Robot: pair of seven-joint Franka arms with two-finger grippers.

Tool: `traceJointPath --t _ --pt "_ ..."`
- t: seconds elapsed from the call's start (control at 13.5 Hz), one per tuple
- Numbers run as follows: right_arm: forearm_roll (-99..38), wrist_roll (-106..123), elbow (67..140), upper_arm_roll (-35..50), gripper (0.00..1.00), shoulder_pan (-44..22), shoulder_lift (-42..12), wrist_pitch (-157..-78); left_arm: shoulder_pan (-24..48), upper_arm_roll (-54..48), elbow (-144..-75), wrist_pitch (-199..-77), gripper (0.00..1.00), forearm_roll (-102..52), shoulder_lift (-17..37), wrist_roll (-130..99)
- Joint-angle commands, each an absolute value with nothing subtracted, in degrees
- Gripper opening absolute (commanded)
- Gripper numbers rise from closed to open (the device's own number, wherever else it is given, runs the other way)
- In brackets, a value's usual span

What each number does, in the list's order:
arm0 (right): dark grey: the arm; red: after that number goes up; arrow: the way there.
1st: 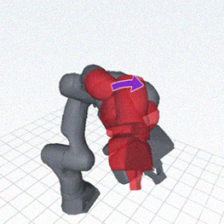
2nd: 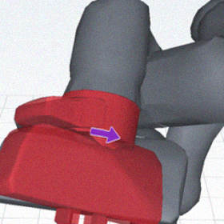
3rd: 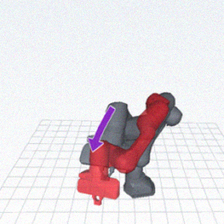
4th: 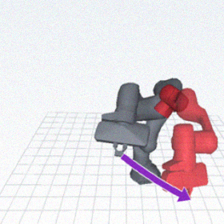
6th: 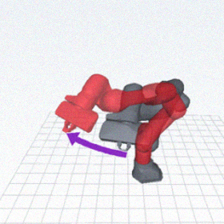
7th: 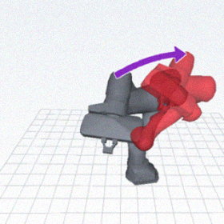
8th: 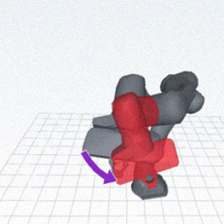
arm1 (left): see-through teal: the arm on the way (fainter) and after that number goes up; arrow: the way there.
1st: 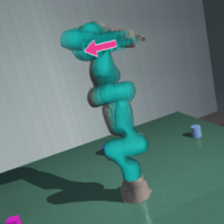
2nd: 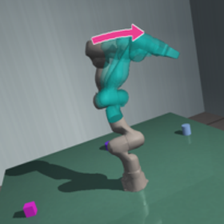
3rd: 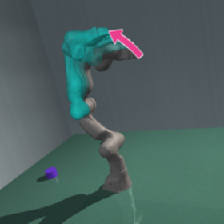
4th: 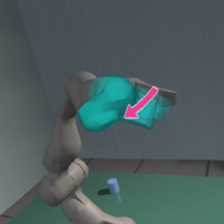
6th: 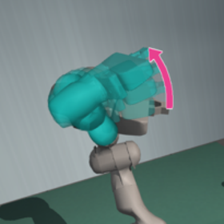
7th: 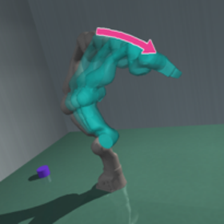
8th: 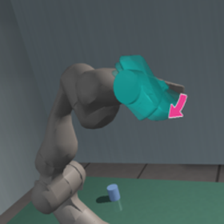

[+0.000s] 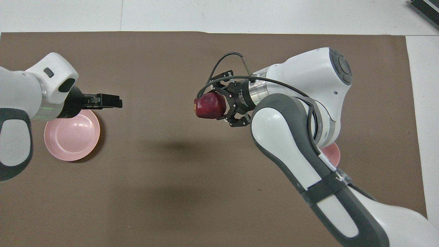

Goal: Move apple from plate to bowl
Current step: 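Carry the apple with the right gripper while the left gripper withdraws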

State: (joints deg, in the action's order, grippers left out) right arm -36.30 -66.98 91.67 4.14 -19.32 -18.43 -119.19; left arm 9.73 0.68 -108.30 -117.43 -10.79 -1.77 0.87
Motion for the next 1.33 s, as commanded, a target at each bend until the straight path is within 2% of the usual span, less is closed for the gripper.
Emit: traceJointPath --t 0.0,0.3,0.52,0.74,1.03,1.26 --pt "-31.31 -63.56 92.73 4.75 0.00 -16.53 -15.91 -115.24 6.95 0.18 -105.65 -115.40 1.00 -5.03 -1.32 7.18" --pt "-22.17 -55.05 92.46 4.66 0.00 -13.89 -14.15 -110.57 4.23 0.26 -95.65 -103.83 1.00 1.57 -1.14 13.17" --pt "-18.64 -43.81 92.46 4.57 0.00 -11.44 -12.84 -108.64 1.15 0.35 -88.88 -95.04 1.00 1.06 -1.14 16.08" --pt "-12.16 -32.04 92.46 4.66 0.00 -7.74 -12.57 -105.39 0.36 0.79 -85.97 -89.57 1.00 0.62 -0.97 16.08" --pt "-3.11 -17.10 94.03 4.57 0.00 -4.14 -11.34 -102.84 -1.40 1.40 -87.01 -89.12 1.00 0.44 -1.93 15.21" --pt "1.31 -6.61 101.66 4.57 0.00 -2.03 -7.22 -104.23 -1.58 1.58 -87.36 -89.47 1.00 -1.22 -2.02 12.32"
